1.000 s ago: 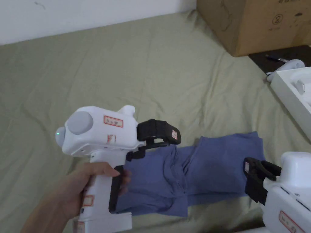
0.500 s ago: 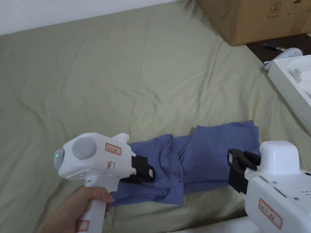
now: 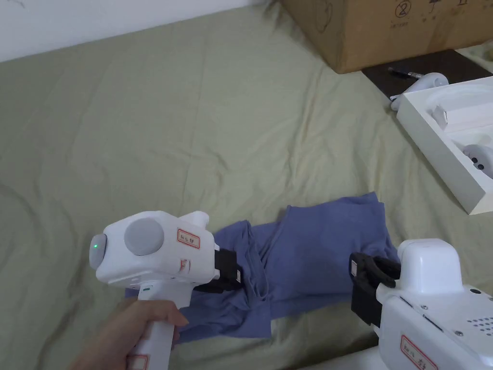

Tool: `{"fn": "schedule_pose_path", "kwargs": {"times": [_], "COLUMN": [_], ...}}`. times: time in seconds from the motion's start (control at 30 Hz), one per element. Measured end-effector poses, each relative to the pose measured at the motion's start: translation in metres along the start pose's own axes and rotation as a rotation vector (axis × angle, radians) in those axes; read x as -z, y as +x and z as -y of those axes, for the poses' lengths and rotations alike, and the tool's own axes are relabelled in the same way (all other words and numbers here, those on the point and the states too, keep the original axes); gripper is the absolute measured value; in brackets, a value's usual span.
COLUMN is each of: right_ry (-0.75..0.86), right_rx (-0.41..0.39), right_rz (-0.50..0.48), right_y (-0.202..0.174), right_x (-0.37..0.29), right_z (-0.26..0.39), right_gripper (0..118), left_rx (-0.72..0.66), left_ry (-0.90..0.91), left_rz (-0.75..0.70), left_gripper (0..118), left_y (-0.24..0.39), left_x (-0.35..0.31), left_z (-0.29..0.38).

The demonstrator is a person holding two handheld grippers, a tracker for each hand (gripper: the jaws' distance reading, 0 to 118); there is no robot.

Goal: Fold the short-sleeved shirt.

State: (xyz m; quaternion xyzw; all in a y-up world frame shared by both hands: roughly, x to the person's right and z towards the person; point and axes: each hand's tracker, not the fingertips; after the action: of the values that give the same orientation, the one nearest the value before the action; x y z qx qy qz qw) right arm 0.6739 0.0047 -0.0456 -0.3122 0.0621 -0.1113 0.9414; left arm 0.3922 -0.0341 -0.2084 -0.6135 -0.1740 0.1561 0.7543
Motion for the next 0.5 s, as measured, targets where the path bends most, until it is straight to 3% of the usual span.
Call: {"fn": "schedule_pose_path", "kwargs": {"times": [0.07,0.2,0.3,0.47,0.5], "right_ry": [0.000,0.007,0.013,0.016,0.013], "right_rx": [-0.008,-0.035,-0.033,-0.062,-0.073], "right_rz": [-0.007,-0.003,-0.008,-0.016,-0.018], "right_y": [-0.002,-0.007,-0.012,-0.027,-0.030], "right_x": [-0.002,-0.004,-0.008,-0.010,-0.010], "right_z": [-0.002,-0.006,-0.006,-0.007,-0.007], "right_gripper": [0,0,0,0,0], "left_rx": [-0.001,0.064,0.073,-0.039,-0.078], "left_ry": [0.008,0.026,0.081,0.185,0.193], "left_rz": [0.000,0.192,0.234,0.246,0.239], "left_gripper": [5,5,5,5,11], "left_y": [0.008,0.016,0.011,-0.054,-0.073], "left_x": [-0.010,-0.036,-0.064,-0.102,-0.108], "left_z": [0.005,0.013,0.022,0.026,0.029]}}
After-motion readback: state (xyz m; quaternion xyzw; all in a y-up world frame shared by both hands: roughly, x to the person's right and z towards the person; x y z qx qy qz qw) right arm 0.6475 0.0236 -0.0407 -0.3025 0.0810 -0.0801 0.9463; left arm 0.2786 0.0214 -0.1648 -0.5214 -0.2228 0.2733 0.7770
